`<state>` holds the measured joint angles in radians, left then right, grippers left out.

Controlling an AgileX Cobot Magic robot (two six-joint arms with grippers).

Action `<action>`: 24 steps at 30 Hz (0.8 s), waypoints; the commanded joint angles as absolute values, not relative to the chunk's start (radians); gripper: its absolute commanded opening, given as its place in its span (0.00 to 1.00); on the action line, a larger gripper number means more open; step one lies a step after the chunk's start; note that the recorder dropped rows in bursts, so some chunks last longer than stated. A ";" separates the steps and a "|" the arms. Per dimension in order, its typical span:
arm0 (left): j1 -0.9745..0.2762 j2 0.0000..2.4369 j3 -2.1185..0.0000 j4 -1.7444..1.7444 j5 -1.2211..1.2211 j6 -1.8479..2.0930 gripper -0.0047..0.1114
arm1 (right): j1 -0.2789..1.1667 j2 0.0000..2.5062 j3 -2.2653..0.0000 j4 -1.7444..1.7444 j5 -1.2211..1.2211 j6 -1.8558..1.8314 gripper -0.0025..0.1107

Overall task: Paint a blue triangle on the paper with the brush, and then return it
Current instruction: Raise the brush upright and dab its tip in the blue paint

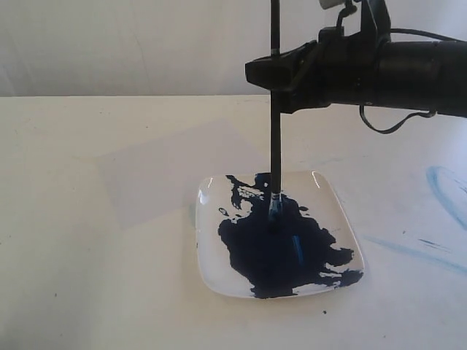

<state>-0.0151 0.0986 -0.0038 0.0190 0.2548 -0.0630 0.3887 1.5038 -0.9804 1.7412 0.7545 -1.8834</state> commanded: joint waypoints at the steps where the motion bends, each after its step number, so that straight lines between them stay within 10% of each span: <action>1: -0.023 0.103 0.000 0.016 0.256 -0.063 0.04 | 0.388 1.495 -0.974 1.744 0.788 -1.871 0.02; 24: -0.023 0.103 0.000 0.016 0.256 -0.063 0.04 | 0.388 1.495 -1.085 1.744 0.863 -1.704 0.02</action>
<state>-0.0151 0.0986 -0.0038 0.0190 0.2548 -0.0630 0.3887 1.5038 -1.0734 1.7268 0.8302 -1.6744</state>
